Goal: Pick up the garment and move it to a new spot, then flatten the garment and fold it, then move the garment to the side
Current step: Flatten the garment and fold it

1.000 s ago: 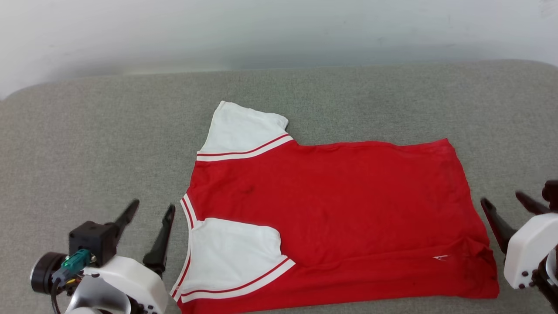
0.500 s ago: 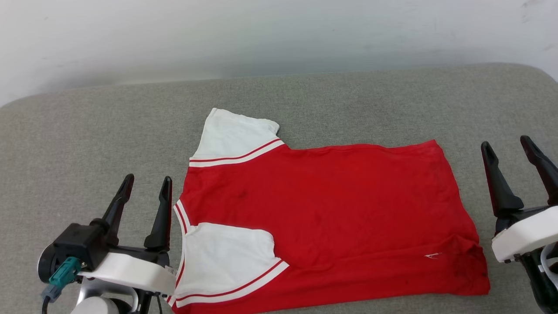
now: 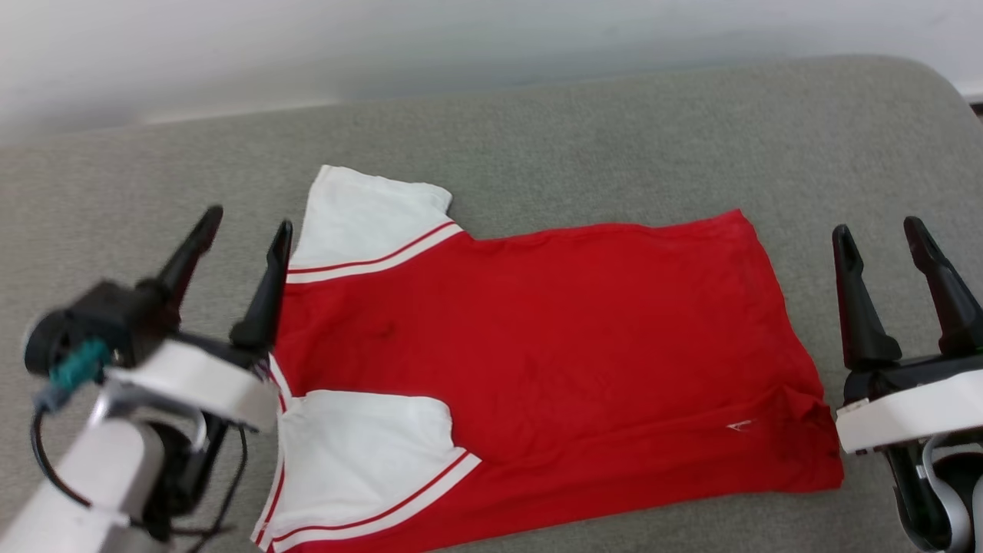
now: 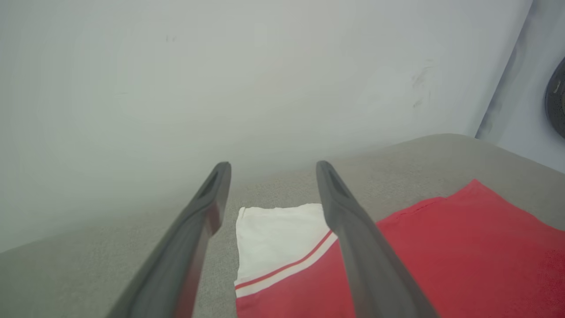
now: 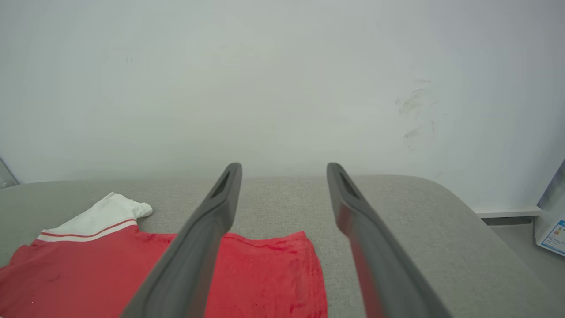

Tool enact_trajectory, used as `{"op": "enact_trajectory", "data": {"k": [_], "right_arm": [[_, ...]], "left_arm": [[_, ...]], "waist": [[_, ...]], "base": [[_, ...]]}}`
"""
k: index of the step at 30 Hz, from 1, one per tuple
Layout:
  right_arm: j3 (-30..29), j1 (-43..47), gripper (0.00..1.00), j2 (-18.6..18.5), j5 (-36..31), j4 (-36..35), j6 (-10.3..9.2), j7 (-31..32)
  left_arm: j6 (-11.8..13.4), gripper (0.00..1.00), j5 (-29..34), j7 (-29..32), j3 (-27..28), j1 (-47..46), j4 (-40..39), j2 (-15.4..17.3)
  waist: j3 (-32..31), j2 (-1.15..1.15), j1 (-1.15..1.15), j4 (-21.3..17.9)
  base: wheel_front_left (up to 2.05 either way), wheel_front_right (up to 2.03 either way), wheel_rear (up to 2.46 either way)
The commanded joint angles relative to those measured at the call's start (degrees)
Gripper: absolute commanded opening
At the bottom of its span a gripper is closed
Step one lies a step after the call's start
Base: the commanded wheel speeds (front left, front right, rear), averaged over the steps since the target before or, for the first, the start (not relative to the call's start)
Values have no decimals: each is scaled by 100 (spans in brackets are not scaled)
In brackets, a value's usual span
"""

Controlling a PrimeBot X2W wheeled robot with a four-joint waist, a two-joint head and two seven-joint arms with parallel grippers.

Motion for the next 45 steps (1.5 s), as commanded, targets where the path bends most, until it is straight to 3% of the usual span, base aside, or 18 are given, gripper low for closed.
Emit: {"op": "enact_trajectory", "data": {"k": [1, 4, 10, 11, 14, 19, 24, 31, 33, 38, 39, 40, 45], "right_arm": [[4, -115, 100, 32, -10, -21, -2, -28], [53, -233, 100, 118, 57, 13, -2, -118], [284, -441, 100, 211, 140, 145, -2, -306], [284, -441, 100, 211, 140, 145, -2, -306], [329, -493, 100, 255, 180, 286, -2, -455], [541, -593, 100, 322, 295, 553, -2, -583], [774, -683, 100, 359, 357, 723, -2, -722], [949, -789, 100, 407, 467, 970, -2, -792], [996, -837, 100, 417, 508, 1024, -2, -852], [1094, -905, 100, 317, 540, 1150, -3, -890], [1090, -930, 100, 301, 536, 1168, -3, -895], [1081, -945, 100, 293, 536, 1181, -2, -898], [1038, -985, 100, 195, 447, 1180, -2, -824]], "left_arm": [[-13, 100, 8, 11, 13, -122, 0, 12], [-406, 100, 16, 764, -85, -987, 161, 414], [-924, 100, -211, 2110, -117, -2208, 450, 1026], [-924, 100, -211, 2110, -117, -2208, 450, 1026], [-1048, 100, -604, 3166, -163, -2645, 740, 1220], [-1013, 100, -1085, 4967, -299, -3277, 1185, 1557], [-862, 100, -1328, 6026, -301, -3738, 1583, 1732], [-601, 100, -1469, 7051, -356, -4127, 1734, 1921], [-698, 100, -1509, 7222, -366, -4175, 1893, 2082], [-687, 100, -1712, 7493, -376, -4112, 2117, 2061], [-675, 64, -1751, 7535, -386, -4079, 2135, 2045], [-656, 0, -1818, 7536, -362, -4063, 2129, 2003], [-677, 0, -1781, 7273, -330, -3994, 2051, 1924]], "waist": [[157, 0, 0, -139], [548, 0, 0, -382], [1147, 0, 0, -808], [1147, 0, 0, -808], [1345, 0, 0, -998], [1614, 0, 0, -1256], [1859, 0, 0, -1495], [2197, 0, 0, -1706], [2281, 0, 0, -1763], [2377, 0, 0, -1818], [2384, 0, 0, -1818], [2387, 0, 0, -1813], [2300, 0, 0, -1721]], "base": [[0, 0, 0], [0, 0, 0], [0, 0, 0], [0, 0, 0], [0, 0, 0], [0, 0, 0], [0, 0, 0], [0, 0, 0], [0, 0, 0], [0, 0, 0], [0, 0, 0], [0, 0, 0], [0, 0, 0]]}}
